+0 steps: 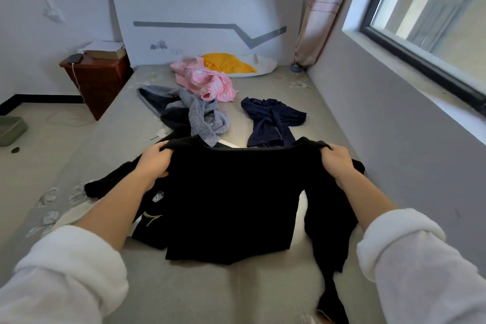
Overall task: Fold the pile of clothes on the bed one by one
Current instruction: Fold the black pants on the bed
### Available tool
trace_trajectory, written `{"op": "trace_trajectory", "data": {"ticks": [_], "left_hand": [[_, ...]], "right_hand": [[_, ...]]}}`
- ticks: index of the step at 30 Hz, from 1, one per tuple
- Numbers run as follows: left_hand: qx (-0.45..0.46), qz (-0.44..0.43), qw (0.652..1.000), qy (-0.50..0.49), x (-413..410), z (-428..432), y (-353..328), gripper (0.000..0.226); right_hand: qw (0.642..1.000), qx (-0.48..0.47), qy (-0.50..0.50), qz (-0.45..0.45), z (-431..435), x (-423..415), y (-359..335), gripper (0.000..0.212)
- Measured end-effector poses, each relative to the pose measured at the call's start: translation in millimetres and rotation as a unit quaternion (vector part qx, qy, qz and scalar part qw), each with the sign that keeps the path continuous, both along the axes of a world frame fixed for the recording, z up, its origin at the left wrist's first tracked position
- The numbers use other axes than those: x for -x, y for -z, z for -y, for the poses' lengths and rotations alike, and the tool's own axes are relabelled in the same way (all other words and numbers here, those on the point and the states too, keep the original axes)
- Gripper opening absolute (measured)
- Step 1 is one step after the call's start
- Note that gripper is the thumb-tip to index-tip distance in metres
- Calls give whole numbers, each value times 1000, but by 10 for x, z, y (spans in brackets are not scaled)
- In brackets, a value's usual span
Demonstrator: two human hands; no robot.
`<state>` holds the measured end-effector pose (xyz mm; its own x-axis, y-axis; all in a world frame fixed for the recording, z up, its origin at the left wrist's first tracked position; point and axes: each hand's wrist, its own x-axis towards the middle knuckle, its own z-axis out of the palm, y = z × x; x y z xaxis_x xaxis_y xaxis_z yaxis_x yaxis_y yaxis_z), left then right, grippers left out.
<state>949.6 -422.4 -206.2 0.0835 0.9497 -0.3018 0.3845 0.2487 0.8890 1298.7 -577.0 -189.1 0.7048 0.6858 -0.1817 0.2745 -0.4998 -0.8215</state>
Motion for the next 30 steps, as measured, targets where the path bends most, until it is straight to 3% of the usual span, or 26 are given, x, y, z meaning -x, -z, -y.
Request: {"op": "trace_trajectory", "data": {"ticks": [3, 6, 9, 13, 18, 27, 30], "left_hand": [[-28, -20, 999, 37, -199, -224, -166, 35], [-140, -29, 989, 29, -354, -436, -466, 44], [-191, 47, 980, 30, -406, -496, -754, 43], [-276, 94, 957, -1, -281, -313, -807, 44], [-321, 103, 941, -5, 90, 235, -512, 40], [-205, -65, 977, 8, 678, 1469, 815, 37], [-62, -69, 996, -16, 842, 1845, 1248, 42]], "right_hand": [[999, -11, -32, 4, -236, -107, -91, 28], [991, -61, -66, 98, -463, -244, -336, 33], [981, -123, -19, 151, -550, -306, -542, 44], [956, -240, 68, 156, -280, -138, -605, 47], [951, -253, 52, 170, 328, 49, -390, 45], [983, -101, 16, 152, 1286, 532, 711, 40], [990, -15, 4, 139, 1603, 736, 1202, 38]]}}
